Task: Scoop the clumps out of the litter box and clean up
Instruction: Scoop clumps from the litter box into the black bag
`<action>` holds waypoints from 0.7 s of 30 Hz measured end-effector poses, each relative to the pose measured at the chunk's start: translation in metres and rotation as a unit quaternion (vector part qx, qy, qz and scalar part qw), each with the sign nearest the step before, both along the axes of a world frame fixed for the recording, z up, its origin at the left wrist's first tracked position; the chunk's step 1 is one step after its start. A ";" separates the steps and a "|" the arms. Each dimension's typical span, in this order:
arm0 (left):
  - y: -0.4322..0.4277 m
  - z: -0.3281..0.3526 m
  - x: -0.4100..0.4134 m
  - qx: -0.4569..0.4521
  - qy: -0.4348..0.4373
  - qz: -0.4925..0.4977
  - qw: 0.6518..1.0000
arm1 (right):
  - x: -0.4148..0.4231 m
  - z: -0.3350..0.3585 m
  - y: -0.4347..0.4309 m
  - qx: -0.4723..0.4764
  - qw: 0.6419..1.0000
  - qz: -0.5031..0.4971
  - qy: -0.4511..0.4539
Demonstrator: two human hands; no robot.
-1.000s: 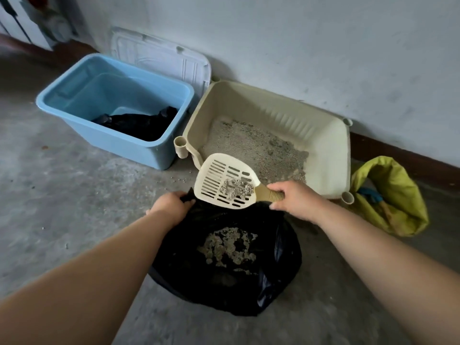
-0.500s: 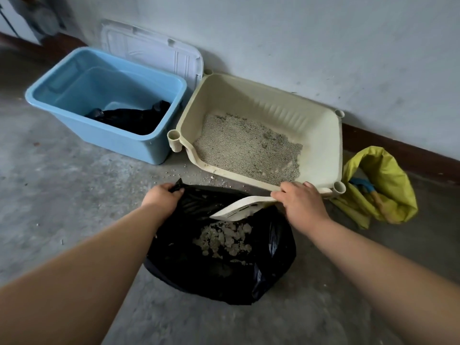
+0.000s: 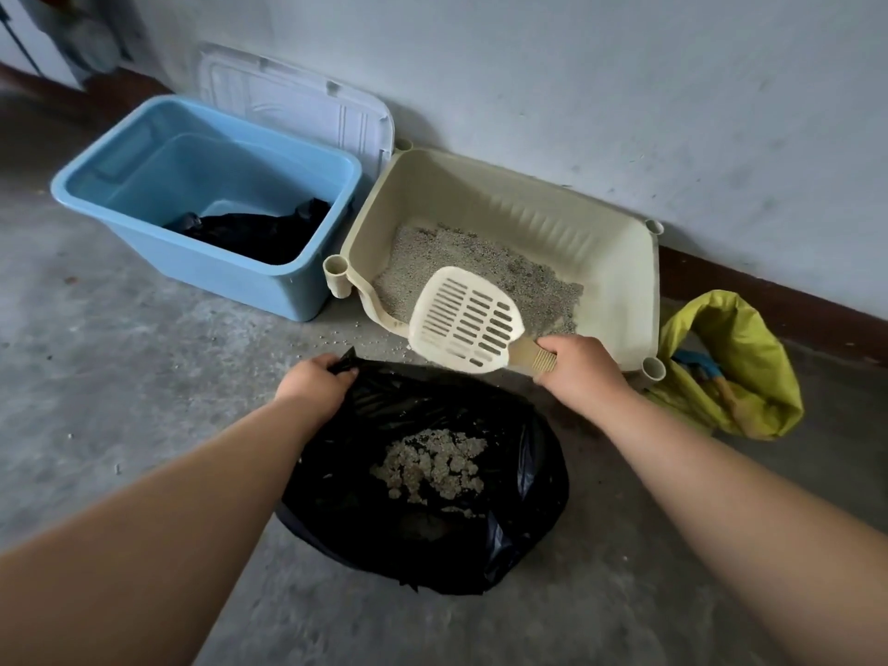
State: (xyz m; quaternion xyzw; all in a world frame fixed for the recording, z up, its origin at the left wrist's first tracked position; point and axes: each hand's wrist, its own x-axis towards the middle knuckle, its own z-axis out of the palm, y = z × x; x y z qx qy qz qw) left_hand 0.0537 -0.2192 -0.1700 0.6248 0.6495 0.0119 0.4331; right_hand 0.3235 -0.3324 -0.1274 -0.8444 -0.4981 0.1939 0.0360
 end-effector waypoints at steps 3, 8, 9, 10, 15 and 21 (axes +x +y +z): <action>0.000 -0.001 0.002 -0.012 -0.016 0.008 1.000 | 0.015 0.010 0.019 -0.021 0.995 -0.091 0.046; 0.006 0.002 0.011 -0.015 -0.039 -0.005 0.999 | 0.046 0.017 0.050 -0.152 0.972 -0.154 -0.089; 0.008 0.004 0.014 -0.017 -0.052 0.000 0.999 | 0.050 0.020 0.055 -0.176 0.966 -0.148 -0.116; 0.011 0.004 0.017 -0.014 -0.059 0.004 0.998 | 0.054 0.022 0.059 -0.200 0.959 -0.137 -0.149; 0.027 0.004 0.043 0.019 -0.044 -0.038 0.998 | 0.069 0.032 0.078 -0.271 0.912 -0.072 -0.298; 0.035 -0.007 0.077 0.018 -0.014 -0.102 0.995 | 0.080 0.028 0.095 -0.313 0.879 -0.016 -0.360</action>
